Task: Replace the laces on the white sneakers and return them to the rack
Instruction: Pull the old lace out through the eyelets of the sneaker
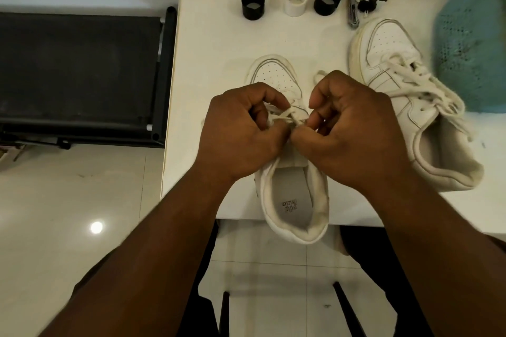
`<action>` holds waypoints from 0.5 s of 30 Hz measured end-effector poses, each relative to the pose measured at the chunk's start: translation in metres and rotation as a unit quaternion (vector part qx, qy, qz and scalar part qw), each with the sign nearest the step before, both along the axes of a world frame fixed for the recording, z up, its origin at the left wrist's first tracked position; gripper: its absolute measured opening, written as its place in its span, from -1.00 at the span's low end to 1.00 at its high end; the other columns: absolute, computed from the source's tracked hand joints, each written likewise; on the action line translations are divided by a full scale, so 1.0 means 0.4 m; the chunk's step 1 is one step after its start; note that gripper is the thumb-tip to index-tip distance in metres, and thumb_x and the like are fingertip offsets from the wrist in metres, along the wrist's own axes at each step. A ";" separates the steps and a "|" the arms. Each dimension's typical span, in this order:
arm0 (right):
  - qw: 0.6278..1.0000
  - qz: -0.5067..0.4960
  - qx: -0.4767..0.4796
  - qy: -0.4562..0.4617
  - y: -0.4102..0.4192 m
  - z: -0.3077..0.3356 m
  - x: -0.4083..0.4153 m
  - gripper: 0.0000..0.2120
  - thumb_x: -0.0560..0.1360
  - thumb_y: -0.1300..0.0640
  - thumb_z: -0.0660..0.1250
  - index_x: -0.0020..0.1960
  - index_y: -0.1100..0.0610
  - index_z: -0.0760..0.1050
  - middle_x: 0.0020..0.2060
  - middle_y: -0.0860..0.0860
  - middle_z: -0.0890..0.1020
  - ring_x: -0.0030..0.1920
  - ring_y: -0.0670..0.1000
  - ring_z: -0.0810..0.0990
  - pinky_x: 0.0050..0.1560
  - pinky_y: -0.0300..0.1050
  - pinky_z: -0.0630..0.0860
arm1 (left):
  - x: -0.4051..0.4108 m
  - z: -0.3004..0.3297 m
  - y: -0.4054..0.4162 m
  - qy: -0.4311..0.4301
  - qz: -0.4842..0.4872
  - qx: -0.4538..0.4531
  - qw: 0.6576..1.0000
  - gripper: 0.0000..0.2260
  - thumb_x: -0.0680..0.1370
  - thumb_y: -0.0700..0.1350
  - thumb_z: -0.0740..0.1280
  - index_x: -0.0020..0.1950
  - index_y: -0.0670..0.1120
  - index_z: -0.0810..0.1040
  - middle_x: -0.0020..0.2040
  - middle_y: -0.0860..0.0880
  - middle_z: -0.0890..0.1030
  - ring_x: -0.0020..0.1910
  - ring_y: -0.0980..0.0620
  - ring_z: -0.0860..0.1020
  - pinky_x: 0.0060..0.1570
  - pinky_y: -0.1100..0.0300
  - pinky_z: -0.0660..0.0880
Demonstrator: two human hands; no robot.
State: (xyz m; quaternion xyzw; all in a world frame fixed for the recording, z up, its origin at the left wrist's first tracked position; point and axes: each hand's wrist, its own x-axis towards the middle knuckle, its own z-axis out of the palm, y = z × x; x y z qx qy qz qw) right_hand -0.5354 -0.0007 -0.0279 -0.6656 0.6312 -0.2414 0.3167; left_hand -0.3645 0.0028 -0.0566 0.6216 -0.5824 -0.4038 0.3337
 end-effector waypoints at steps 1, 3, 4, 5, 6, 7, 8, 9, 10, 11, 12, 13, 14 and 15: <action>1.000 -0.001 -0.011 0.009 0.002 -0.003 0.004 -0.72 0.25 -0.14 0.42 -0.13 -0.05 0.46 -0.38 -0.14 0.61 -0.37 -0.15 0.58 -0.33 -0.15 0.56 | -0.002 -0.001 0.003 -0.013 0.002 -0.007 1.000 -0.86 0.38 -0.05 0.49 -0.08 0.08 0.67 -0.40 0.08 0.51 -0.43 0.17 0.45 -0.33 0.28 0.42; 1.000 -0.007 -0.024 0.008 0.004 -0.006 0.005 -0.76 0.27 -0.09 0.46 -0.17 -0.03 0.48 -0.38 -0.15 0.61 -0.36 -0.14 0.58 -0.33 -0.17 0.54 | -0.004 0.000 0.005 -0.058 0.015 -0.030 0.998 -0.87 0.37 0.03 0.50 -0.10 0.13 0.68 -0.26 0.12 0.58 -0.30 0.19 0.53 -0.25 0.28 0.45; 1.000 -0.013 -0.024 0.002 0.003 -0.008 0.004 -0.77 0.27 -0.08 0.46 -0.18 -0.02 0.48 -0.39 -0.15 0.61 -0.36 -0.13 0.58 -0.34 -0.19 0.53 | -0.005 0.001 0.005 -0.080 0.025 -0.036 0.996 -0.87 0.36 0.08 0.50 -0.11 0.15 0.68 -0.19 0.14 0.60 -0.24 0.21 0.55 -0.22 0.29 0.46; 1.000 -0.018 -0.024 -0.003 0.003 -0.010 0.004 -0.78 0.26 -0.07 0.46 -0.20 -0.01 0.49 -0.40 -0.15 0.60 -0.37 -0.12 0.58 -0.35 -0.22 0.51 | -0.004 0.002 0.005 -0.093 0.035 -0.040 0.994 -0.87 0.36 0.11 0.50 -0.12 0.16 0.70 -0.14 0.16 0.61 -0.23 0.23 0.55 -0.21 0.30 0.46; 0.999 -0.021 -0.025 -0.006 0.002 -0.012 0.004 -0.79 0.26 -0.06 0.45 -0.21 -0.01 0.49 -0.41 -0.15 0.60 -0.37 -0.12 0.58 -0.36 -0.26 0.49 | -0.005 0.003 0.005 -0.099 0.040 -0.044 0.993 -0.88 0.37 0.12 0.50 -0.14 0.15 0.71 -0.12 0.16 0.61 -0.25 0.25 0.54 -0.22 0.30 0.45; 0.999 -0.023 -0.027 -0.008 0.002 -0.015 0.004 -0.80 0.27 -0.06 0.44 -0.22 0.00 0.49 -0.42 -0.15 0.59 -0.38 -0.11 0.57 -0.37 -0.28 0.46 | -0.005 0.003 0.004 -0.107 0.040 -0.051 0.992 -0.89 0.39 0.12 0.50 -0.15 0.14 0.71 -0.11 0.16 0.61 -0.27 0.25 0.53 -0.23 0.30 0.44; 0.999 -0.024 -0.031 -0.011 0.002 -0.016 0.005 -0.80 0.27 -0.06 0.43 -0.23 0.01 0.50 -0.44 -0.15 0.58 -0.39 -0.11 0.56 -0.38 -0.30 0.43 | -0.006 0.003 0.005 -0.122 0.034 -0.061 0.990 -0.91 0.41 0.10 0.50 -0.16 0.13 0.70 -0.12 0.15 0.60 -0.28 0.24 0.51 -0.23 0.29 0.44; 0.999 -0.026 -0.036 -0.013 0.002 -0.017 0.006 -0.81 0.27 -0.07 0.42 -0.24 0.01 0.50 -0.45 -0.15 0.56 -0.40 -0.11 0.55 -0.38 -0.32 0.41 | -0.005 0.003 0.006 -0.142 0.028 -0.074 0.987 -0.92 0.44 0.09 0.50 -0.16 0.12 0.69 -0.12 0.15 0.59 -0.26 0.22 0.50 -0.22 0.31 0.43; 0.999 -0.029 -0.041 -0.016 0.002 -0.017 0.006 -0.81 0.27 -0.08 0.41 -0.26 0.01 0.50 -0.47 -0.16 0.55 -0.41 -0.10 0.55 -0.39 -0.33 0.40 | -0.003 0.004 0.007 -0.160 0.023 -0.084 0.983 -0.92 0.47 0.07 0.49 -0.16 0.10 0.67 -0.12 0.15 0.58 -0.24 0.21 0.49 -0.22 0.32 0.41; 0.998 -0.032 -0.046 -0.017 0.002 -0.018 0.006 -0.82 0.28 -0.07 0.40 -0.27 0.02 0.51 -0.48 -0.15 0.54 -0.41 -0.09 0.55 -0.40 -0.33 0.40 | -0.002 0.004 0.008 -0.169 0.018 -0.090 0.981 -0.90 0.50 0.07 0.47 -0.15 0.08 0.65 -0.11 0.15 0.57 -0.21 0.20 0.49 -0.21 0.32 0.41; 0.998 -0.034 -0.050 -0.016 0.002 -0.018 0.007 -0.83 0.28 -0.06 0.40 -0.27 0.02 0.51 -0.48 -0.15 0.54 -0.41 -0.08 0.55 -0.40 -0.31 0.41 | 0.000 0.005 0.008 -0.169 0.015 -0.093 0.981 -0.89 0.52 0.07 0.45 -0.13 0.06 0.64 -0.10 0.14 0.57 -0.18 0.19 0.50 -0.19 0.30 0.41; 0.998 -0.037 -0.053 -0.015 0.003 -0.019 0.008 -0.84 0.29 -0.05 0.40 -0.28 0.02 0.51 -0.49 -0.14 0.54 -0.42 -0.07 0.55 -0.40 -0.27 0.43 | 0.002 0.002 0.006 -0.163 0.015 -0.093 0.982 -0.87 0.54 0.08 0.42 -0.12 0.04 0.63 -0.09 0.12 0.57 -0.17 0.18 0.51 -0.18 0.28 0.42; 0.998 -0.040 -0.055 -0.015 0.004 -0.020 0.009 -0.85 0.29 -0.04 0.40 -0.29 0.03 0.52 -0.49 -0.13 0.54 -0.42 -0.06 0.54 -0.40 -0.24 0.45 | 0.003 -0.001 0.005 -0.158 0.020 -0.093 0.983 -0.86 0.55 0.07 0.40 -0.10 0.02 0.63 -0.08 0.10 0.58 -0.16 0.17 0.52 -0.17 0.28 0.42; 0.997 -0.044 -0.057 -0.015 0.006 -0.021 0.010 -0.85 0.29 -0.04 0.39 -0.30 0.03 0.52 -0.50 -0.12 0.54 -0.43 -0.05 0.54 -0.40 -0.24 0.44 | 0.004 -0.004 0.004 -0.156 0.029 -0.092 0.983 -0.85 0.57 0.06 0.39 -0.08 0.01 0.62 -0.07 0.10 0.58 -0.15 0.16 0.51 -0.17 0.29 0.42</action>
